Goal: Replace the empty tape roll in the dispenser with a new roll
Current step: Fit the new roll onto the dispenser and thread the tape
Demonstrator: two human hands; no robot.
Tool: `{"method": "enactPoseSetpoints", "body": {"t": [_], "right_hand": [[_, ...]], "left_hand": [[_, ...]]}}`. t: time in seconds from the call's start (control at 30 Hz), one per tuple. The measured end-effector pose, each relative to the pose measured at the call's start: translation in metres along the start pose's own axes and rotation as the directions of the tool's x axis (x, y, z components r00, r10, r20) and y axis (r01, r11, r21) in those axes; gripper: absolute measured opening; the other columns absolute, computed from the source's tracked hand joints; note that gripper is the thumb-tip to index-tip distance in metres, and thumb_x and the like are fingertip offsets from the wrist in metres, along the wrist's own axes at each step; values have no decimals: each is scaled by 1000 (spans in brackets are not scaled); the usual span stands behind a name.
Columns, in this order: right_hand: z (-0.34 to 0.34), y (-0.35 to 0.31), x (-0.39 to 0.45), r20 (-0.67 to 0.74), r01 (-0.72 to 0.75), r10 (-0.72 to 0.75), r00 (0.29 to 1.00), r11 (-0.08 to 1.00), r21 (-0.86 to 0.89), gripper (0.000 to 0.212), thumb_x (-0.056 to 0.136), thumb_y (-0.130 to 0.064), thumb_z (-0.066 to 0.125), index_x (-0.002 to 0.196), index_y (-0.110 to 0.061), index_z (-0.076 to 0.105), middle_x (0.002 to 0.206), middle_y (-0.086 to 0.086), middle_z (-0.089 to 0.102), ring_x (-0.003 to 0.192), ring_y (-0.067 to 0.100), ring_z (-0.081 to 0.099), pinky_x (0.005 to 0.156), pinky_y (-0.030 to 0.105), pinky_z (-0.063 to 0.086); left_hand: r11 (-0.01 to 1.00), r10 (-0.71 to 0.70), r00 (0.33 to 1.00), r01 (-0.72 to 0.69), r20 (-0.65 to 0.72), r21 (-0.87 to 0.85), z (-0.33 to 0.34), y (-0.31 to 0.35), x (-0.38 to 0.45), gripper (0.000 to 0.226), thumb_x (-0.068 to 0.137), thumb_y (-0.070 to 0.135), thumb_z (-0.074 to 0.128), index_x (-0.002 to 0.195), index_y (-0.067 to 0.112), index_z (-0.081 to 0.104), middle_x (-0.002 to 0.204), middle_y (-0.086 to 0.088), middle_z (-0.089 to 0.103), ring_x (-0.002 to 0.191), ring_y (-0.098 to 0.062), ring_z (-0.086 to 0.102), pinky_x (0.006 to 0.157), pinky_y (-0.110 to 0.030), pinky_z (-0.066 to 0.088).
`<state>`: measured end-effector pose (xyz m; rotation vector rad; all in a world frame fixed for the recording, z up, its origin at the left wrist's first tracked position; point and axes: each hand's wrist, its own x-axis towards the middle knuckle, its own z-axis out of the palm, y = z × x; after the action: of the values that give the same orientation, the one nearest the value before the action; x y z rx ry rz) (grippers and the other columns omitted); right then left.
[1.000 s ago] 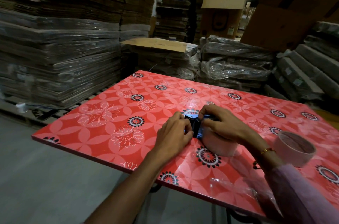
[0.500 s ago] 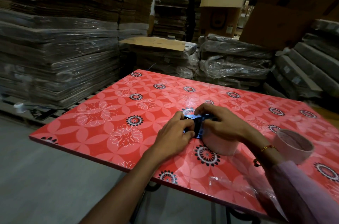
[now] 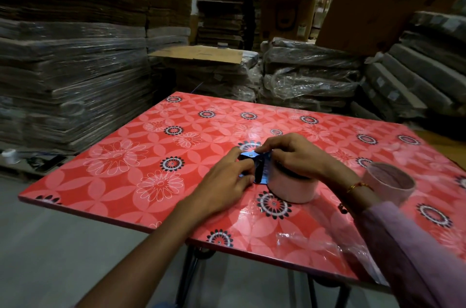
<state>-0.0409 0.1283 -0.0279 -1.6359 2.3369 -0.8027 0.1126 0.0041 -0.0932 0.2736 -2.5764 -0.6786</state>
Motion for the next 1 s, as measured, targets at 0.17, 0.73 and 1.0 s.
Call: {"method": "enactPoseSetpoints", "body": {"t": [0.17, 0.73, 1.0], "right_hand": [[5, -1, -5, -40, 13, -14, 999, 1000, -11, 44, 80, -11, 45, 110, -22, 76, 114, -1, 75, 109, 18, 67, 101, 44, 50], [7, -4, -4, -8, 72, -73, 997, 992, -101, 27, 85, -3, 58, 109, -15, 64, 109, 7, 72, 100, 27, 64, 85, 37, 50], [11, -1, -7, -74, 91, -100, 992, 988, -126, 21, 90, -9, 60, 109, -16, 64, 112, 4, 73, 103, 25, 66, 87, 38, 50]], "left_hand": [[989, -134, 978, 141, -159, 33, 16, 13, -2, 35, 87, 59, 50, 77, 26, 52, 99, 2, 46, 88, -21, 54, 71, -37, 47], [991, -113, 989, 105, -94, -81, 11, 18, 1, 18, 96, 27, 54, 89, 15, 64, 102, -5, 52, 93, -24, 56, 80, -43, 48], [997, -72, 996, 70, -55, -35, 1, 13, 0, 22, 97, 24, 55, 75, 20, 55, 88, -4, 54, 82, -22, 53, 70, -38, 42]]}}
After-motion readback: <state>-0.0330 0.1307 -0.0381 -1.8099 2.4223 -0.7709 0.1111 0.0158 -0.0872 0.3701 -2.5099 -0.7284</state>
